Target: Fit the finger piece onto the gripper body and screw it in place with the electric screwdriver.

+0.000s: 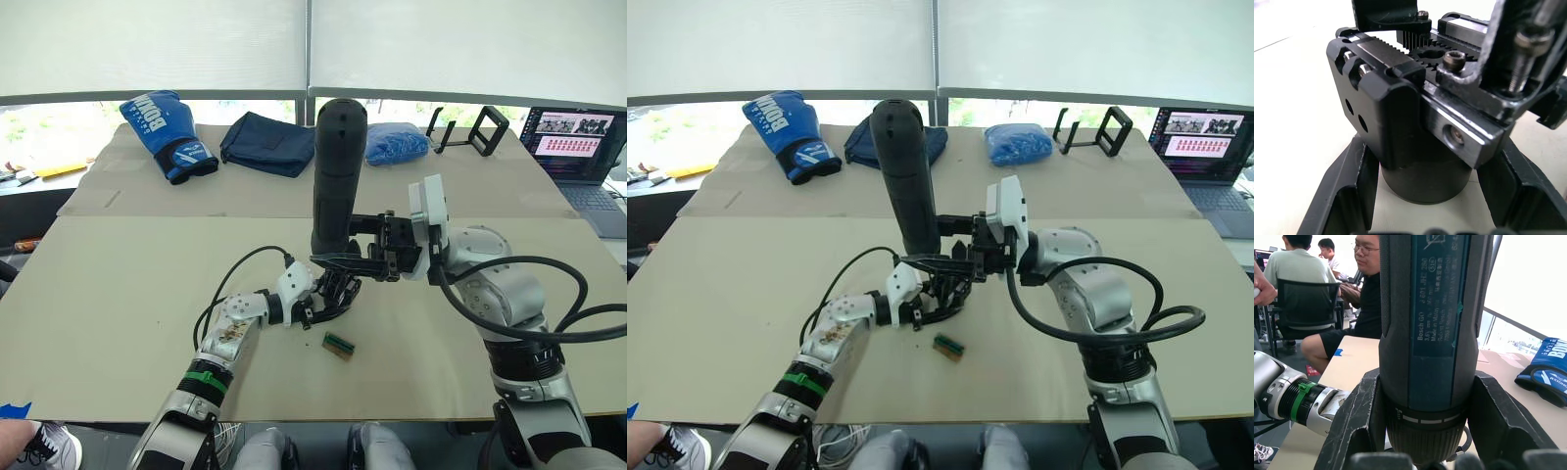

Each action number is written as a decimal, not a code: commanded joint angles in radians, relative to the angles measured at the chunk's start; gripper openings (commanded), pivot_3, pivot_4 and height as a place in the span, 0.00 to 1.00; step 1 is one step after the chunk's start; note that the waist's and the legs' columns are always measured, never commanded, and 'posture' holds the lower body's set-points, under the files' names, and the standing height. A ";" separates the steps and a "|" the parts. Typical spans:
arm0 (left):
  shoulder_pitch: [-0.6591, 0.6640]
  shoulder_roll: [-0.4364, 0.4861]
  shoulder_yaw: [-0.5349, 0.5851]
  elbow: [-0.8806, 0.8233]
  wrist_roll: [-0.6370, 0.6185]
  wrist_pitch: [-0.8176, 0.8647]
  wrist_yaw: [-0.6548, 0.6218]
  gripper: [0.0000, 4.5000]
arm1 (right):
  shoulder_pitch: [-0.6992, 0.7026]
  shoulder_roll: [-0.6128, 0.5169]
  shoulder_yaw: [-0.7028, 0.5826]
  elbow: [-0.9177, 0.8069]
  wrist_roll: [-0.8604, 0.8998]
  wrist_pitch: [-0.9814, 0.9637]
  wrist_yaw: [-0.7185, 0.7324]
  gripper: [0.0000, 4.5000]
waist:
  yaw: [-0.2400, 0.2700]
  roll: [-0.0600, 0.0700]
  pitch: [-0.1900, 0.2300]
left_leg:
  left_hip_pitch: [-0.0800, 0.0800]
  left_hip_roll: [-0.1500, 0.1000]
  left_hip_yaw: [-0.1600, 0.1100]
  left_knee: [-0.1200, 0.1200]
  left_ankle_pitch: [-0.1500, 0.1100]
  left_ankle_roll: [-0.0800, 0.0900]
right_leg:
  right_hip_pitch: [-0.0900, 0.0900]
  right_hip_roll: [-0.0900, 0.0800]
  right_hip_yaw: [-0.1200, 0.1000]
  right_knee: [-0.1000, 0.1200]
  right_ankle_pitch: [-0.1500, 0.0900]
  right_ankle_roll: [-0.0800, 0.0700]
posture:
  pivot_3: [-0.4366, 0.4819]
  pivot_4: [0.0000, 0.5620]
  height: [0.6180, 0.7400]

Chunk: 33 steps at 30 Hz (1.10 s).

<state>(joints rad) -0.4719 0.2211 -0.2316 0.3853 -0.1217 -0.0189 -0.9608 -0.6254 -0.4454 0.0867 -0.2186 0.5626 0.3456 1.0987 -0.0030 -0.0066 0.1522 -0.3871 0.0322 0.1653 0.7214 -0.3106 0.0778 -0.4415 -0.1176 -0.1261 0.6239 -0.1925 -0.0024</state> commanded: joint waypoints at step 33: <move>0.023 -0.003 -0.021 0.011 0.007 0.019 -0.009 0.51 | -0.011 0.004 -0.025 -0.047 0.010 -0.034 -0.016 0.42 | 0.000 0.000 0.000 | 0.000 0.000 0.000 0.000 0.000 0.000 | 0.000 0.000 0.000 0.000 0.000 0.000 | 0.48 0.27 1.00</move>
<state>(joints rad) -0.4708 0.2206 -0.2312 0.3847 -0.1217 -0.0180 -0.9598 -0.6210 -0.4424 0.0866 -0.2193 0.5530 0.3387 1.0853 -0.0029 -0.0065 0.1522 -0.3869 0.0322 0.1654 0.7213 -0.3106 0.0778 -0.4414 -0.1176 -0.1260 0.6239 -0.1925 -0.0024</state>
